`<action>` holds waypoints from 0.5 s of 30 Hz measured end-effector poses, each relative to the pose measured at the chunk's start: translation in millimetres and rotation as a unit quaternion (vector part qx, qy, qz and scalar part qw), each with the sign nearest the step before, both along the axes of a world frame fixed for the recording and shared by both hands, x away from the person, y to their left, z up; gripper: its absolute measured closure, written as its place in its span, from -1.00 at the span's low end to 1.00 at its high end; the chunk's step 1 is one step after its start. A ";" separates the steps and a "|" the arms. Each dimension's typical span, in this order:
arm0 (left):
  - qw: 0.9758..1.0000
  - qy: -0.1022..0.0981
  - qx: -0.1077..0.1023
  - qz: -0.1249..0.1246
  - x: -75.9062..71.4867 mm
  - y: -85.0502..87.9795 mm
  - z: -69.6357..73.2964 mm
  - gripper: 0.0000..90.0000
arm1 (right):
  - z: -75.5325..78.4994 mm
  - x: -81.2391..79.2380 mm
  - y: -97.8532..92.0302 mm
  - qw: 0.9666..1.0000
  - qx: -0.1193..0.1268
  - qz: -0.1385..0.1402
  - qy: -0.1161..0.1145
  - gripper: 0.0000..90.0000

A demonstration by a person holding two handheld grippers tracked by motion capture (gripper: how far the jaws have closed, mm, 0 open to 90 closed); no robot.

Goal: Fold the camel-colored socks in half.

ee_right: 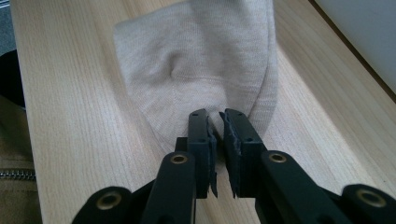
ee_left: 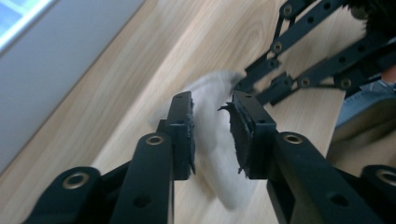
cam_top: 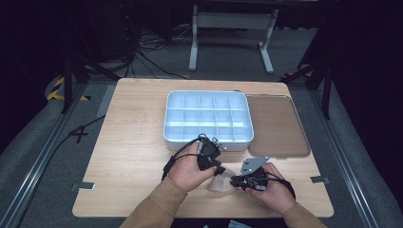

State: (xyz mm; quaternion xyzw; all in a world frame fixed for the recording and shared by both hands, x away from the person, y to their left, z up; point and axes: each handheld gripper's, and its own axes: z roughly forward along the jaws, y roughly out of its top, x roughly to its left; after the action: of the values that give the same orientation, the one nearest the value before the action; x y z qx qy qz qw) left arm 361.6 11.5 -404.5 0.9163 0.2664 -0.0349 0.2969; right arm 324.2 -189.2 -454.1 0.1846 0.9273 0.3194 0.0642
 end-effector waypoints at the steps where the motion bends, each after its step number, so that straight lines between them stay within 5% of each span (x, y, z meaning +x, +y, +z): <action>1: 1.000 -0.004 0.002 -0.007 0.0 -2.1 -2.1 0.60 | 0.0 -0.1 0.1 1.000 0.000 0.001 0.001 0.81; 6: 0.999 -0.028 0.034 -0.012 0.8 -7.6 -11.3 0.65 | -0.5 -0.2 0.2 1.000 -0.003 0.001 -0.002 0.82; 15: 0.998 0.002 0.064 -0.005 6.5 -4.3 -23.6 0.72 | -0.6 -0.4 0.2 1.000 -0.010 0.005 -0.002 0.86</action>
State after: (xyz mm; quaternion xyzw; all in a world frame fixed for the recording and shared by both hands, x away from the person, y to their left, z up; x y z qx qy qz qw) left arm 368.1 7.2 -428.1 0.9348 0.2637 -0.0215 0.2371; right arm 323.8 -189.0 -454.7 0.1788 0.9310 0.3111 0.0665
